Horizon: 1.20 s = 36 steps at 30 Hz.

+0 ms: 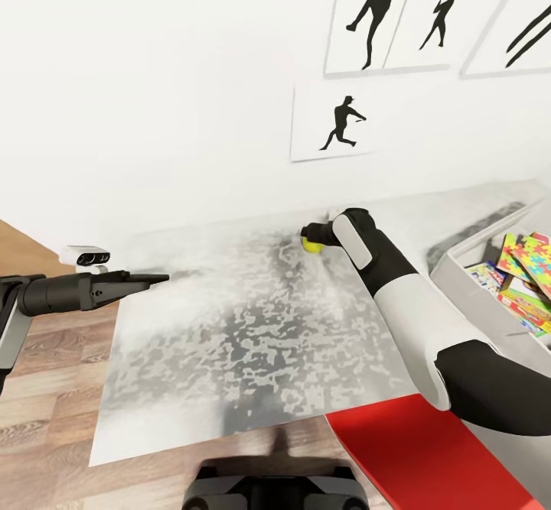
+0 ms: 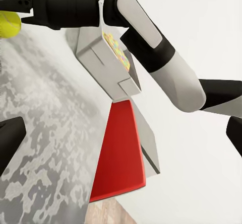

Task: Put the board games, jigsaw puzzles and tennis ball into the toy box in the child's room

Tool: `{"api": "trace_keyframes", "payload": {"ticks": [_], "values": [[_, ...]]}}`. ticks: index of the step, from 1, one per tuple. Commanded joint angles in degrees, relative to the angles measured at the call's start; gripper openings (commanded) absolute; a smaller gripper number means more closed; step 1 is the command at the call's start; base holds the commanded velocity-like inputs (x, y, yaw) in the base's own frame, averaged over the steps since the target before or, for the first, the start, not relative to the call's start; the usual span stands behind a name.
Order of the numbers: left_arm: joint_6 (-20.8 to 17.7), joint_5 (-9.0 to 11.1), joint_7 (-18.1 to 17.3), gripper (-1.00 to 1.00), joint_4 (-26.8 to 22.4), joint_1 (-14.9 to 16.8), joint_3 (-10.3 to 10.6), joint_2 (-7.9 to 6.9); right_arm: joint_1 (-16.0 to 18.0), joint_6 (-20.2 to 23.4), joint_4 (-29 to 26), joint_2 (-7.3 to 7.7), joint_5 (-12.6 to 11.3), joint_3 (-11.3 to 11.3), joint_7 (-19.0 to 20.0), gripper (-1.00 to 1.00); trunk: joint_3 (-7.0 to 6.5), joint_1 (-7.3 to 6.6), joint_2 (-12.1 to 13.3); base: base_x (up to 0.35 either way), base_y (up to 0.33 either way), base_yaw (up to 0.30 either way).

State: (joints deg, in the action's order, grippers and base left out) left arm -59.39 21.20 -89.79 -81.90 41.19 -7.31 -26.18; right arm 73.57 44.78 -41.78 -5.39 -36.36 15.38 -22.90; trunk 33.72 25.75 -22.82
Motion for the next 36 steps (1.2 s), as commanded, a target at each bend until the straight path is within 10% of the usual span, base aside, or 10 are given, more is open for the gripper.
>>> {"api": "trace_keyframes", "payload": {"ticks": [1,2,36], "values": [[-0.6,0.0,-0.2,1.00,0.0,0.0,0.0,-0.02,0.0,0.1,0.0,0.03,-0.6,0.2,-0.5,1.00,0.08,0.03,-0.1,0.000,0.000,0.000],[-0.6,0.0,-0.2,1.00,0.0,0.0,0.0,-0.02,0.0,0.1,0.0,0.03,-0.5,0.2,-0.5,-1.00,0.08,0.03,-0.1,0.000,0.000,0.000],[-0.6,0.0,-0.2,1.00,0.0,0.6,0.0,-0.01,0.0,0.1,-0.1,0.11,-0.6,0.2,-0.4,-1.00,-0.63,0.03,-0.1,0.000,0.000,0.000]]}}
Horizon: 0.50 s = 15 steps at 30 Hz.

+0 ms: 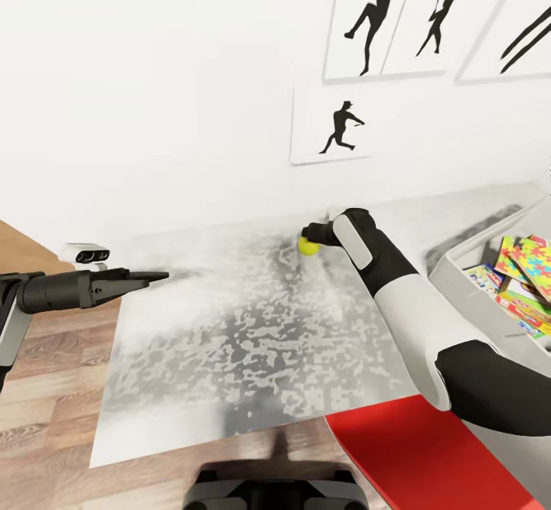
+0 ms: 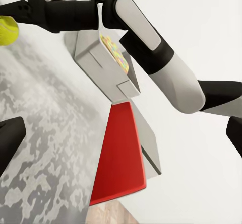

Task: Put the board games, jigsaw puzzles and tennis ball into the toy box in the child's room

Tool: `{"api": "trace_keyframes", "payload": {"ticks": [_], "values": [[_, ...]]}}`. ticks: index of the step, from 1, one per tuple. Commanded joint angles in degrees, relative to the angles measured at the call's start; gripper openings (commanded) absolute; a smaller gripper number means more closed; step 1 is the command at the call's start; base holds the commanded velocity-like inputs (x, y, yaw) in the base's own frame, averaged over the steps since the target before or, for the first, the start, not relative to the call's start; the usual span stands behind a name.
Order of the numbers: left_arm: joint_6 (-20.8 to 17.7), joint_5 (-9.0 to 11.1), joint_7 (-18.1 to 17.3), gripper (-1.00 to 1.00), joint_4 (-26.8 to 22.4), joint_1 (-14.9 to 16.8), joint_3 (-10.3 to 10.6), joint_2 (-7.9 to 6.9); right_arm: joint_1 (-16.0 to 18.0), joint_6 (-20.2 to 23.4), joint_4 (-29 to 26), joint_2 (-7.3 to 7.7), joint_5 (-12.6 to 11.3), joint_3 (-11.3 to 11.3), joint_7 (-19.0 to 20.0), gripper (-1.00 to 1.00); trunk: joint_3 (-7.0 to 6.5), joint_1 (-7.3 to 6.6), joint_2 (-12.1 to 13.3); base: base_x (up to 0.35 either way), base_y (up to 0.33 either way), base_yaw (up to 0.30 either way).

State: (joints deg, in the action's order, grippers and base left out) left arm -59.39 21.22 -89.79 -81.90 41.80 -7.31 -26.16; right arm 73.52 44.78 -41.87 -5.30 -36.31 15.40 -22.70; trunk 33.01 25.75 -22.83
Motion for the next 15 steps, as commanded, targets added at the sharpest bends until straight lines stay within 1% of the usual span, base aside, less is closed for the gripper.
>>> {"api": "trace_keyframes", "payload": {"ticks": [1,12,15], "values": [[-0.6,0.0,-0.2,1.00,0.0,0.0,0.0,-0.03,0.0,0.1,0.0,0.03,-0.6,0.2,-0.6,-1.00,-0.02,0.04,-0.1,0.000,0.000,0.000],[-0.6,0.0,-0.2,1.00,0.0,0.0,0.1,-0.05,0.1,0.3,-0.5,0.03,-0.6,0.1,-0.7,-1.00,-1.05,0.04,-0.1,0.000,0.000,0.000],[-0.6,0.0,-0.2,1.00,0.0,0.0,0.1,-0.09,0.1,0.7,-3.4,0.25,-0.6,0.1,-0.8,-1.00,-1.33,0.04,-0.1,0.000,0.000,0.000]]}}
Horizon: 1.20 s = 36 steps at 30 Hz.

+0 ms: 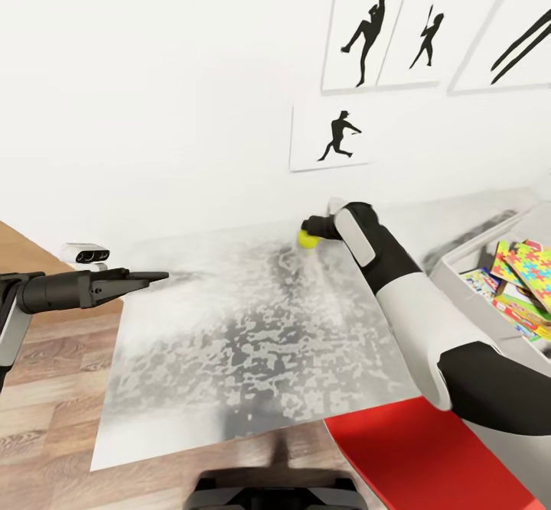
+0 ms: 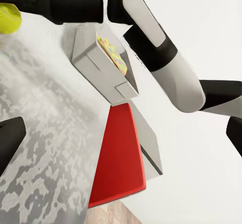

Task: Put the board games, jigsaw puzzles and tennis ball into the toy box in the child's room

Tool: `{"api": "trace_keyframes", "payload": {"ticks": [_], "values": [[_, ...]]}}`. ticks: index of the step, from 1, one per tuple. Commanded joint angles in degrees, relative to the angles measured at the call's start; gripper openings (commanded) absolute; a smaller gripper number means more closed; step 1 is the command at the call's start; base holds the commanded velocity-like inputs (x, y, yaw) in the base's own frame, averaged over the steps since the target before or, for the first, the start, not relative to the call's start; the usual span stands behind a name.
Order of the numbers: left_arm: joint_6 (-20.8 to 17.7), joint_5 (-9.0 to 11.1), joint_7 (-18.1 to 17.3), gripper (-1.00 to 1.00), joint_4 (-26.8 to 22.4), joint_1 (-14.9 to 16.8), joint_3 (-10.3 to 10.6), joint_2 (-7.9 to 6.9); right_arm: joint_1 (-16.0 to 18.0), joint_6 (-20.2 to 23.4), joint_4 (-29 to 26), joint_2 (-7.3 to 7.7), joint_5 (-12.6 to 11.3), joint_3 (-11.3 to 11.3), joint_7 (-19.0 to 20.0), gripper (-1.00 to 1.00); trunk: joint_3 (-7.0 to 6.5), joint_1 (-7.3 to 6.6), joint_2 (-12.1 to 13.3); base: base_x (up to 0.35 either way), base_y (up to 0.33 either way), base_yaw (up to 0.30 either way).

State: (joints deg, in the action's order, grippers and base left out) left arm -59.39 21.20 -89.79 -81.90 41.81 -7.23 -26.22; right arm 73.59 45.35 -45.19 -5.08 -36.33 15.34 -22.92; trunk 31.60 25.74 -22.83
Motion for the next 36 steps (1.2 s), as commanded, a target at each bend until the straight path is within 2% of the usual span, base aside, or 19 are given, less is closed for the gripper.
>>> {"api": "trace_keyframes", "payload": {"ticks": [1,7,21,30,36], "values": [[-0.6,0.0,-0.2,1.00,0.0,0.0,0.0,-0.04,0.1,0.5,-1.4,0.17,-0.7,0.1,-0.6,-1.00,-0.01,0.04,-0.1,0.000,0.000,0.000],[-0.6,0.0,-0.2,1.00,0.0,0.0,0.0,-0.06,0.1,4.7,-6.4,0.27,-0.6,-0.3,-0.8,-1.00,-0.58,0.04,-0.1,0.000,0.000,0.000],[-0.6,0.0,-0.2,1.00,0.0,0.0,0.0,-0.06,0.2,7.6,-10.8,0.70,-0.7,-0.7,-0.8,-1.00,-1.90,0.04,-0.1,0.000,-0.021,0.000],[-0.6,0.0,-0.2,1.00,0.0,0.0,0.1,-0.06,-0.3,10.1,-15.0,0.85,-0.3,-5.3,-1.0,-1.00,-2.75,0.04,-0.1,0.000,-0.113,-0.022],[-0.6,0.0,-0.2,1.00,0.0,0.0,0.1,-0.06,-0.4,11.4,-17.4,0.91,-0.1,-6.7,-1.1,-1.00,-3.30,0.04,-0.1,0.000,-0.008,-0.126]]}}
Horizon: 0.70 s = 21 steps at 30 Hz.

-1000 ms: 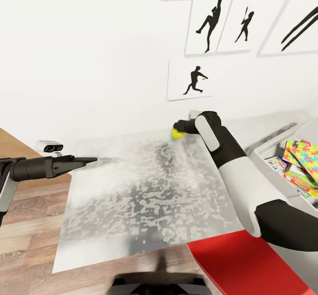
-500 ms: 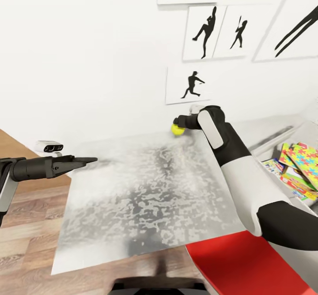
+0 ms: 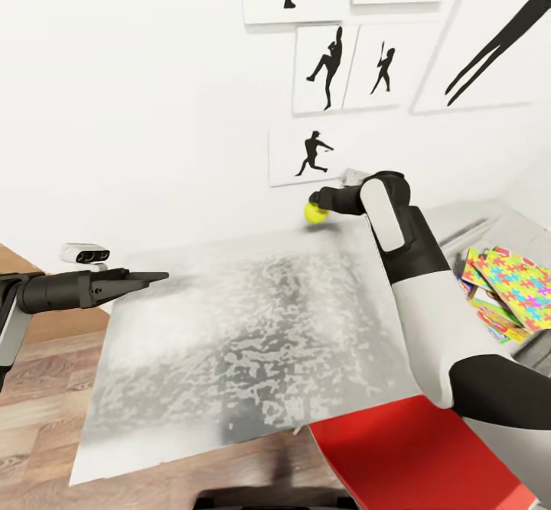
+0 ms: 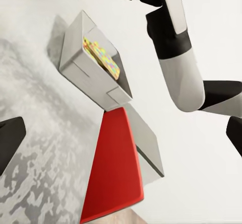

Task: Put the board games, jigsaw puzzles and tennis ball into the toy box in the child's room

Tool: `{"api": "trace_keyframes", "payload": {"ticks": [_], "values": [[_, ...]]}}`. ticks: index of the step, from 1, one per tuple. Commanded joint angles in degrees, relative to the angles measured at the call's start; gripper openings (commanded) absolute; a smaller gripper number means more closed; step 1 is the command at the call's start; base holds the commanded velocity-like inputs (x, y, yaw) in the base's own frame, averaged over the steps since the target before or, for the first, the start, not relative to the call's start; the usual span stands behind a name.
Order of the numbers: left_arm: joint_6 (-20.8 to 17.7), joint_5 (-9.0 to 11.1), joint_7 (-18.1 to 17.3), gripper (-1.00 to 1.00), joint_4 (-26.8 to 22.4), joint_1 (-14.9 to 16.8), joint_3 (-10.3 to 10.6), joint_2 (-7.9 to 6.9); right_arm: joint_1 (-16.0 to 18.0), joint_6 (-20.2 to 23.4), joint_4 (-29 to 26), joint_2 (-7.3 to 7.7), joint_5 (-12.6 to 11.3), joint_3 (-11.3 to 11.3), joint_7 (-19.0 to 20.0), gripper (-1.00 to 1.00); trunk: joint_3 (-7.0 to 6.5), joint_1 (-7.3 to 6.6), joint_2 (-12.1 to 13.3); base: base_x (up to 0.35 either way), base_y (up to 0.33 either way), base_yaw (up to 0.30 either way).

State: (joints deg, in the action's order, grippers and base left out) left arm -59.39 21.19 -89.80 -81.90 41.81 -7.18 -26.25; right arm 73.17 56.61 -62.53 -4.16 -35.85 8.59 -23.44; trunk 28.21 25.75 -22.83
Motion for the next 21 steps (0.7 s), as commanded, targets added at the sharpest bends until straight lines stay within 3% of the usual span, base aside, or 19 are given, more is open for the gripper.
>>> {"api": "trace_keyframes", "payload": {"ticks": [1,7,16,21], "values": [[-0.6,0.0,-0.2,1.00,0.0,0.0,0.0,-0.03,0.1,0.2,-0.2,0.01,-0.6,-0.4,-0.6,-1.00,0.00,0.04,-0.1,0.000,-0.002,-0.159],[-0.6,0.0,-0.2,1.00,0.0,0.0,0.0,-0.11,0.0,0.8,-0.4,0.03,-0.5,-2.5,-0.7,-1.00,-0.52,0.04,-0.1,0.000,0.000,-0.177],[-0.6,0.0,-0.2,1.00,0.0,0.0,0.0,-0.12,0.1,1.0,-0.4,0.19,-0.5,-2.9,-0.7,-1.00,-1.28,0.04,-0.1,0.000,0.000,-0.188],[-0.6,0.0,-0.2,1.00,0.0,0.0,-0.1,-0.18,0.1,1.0,-0.4,1.63,-0.5,-3.9,-0.7,-1.00,-1.69,0.04,-0.1,0.000,0.000,-0.193]]}}
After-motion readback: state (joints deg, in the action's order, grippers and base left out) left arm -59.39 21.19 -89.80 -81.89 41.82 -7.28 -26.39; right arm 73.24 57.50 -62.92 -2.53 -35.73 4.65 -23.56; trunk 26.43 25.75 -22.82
